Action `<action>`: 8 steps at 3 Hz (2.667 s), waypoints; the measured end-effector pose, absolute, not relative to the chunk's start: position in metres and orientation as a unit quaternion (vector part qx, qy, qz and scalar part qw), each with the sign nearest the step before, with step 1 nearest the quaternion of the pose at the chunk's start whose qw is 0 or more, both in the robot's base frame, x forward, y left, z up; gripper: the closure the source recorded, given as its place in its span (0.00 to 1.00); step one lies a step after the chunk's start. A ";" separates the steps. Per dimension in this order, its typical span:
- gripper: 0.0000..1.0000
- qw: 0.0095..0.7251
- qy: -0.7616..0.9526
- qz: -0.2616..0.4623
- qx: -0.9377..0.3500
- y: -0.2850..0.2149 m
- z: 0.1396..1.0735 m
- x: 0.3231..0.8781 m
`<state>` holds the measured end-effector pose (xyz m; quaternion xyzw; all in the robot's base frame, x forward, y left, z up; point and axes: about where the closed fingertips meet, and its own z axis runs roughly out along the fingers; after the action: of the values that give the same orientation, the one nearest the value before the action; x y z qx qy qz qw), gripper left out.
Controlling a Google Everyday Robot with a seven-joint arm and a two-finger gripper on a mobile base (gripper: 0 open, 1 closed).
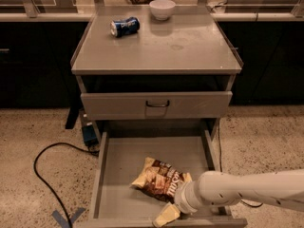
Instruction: Pick brown chip bag from middle drawer and place on counter
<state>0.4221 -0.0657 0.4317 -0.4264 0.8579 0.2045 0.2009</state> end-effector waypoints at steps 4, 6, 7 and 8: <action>0.00 0.242 0.848 0.172 -0.439 -0.053 0.454 0.465; 0.00 0.245 0.851 0.134 -0.445 -0.074 0.441 0.496; 0.00 0.225 0.861 0.132 -0.436 -0.092 0.411 0.511; 0.00 0.196 0.873 0.145 -0.423 -0.103 0.373 0.518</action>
Offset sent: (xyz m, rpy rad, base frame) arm 0.0028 0.0101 -0.0241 0.0317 0.0335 0.0009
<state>0.5181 -0.1027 0.3734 -0.4229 0.8728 0.1449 0.1961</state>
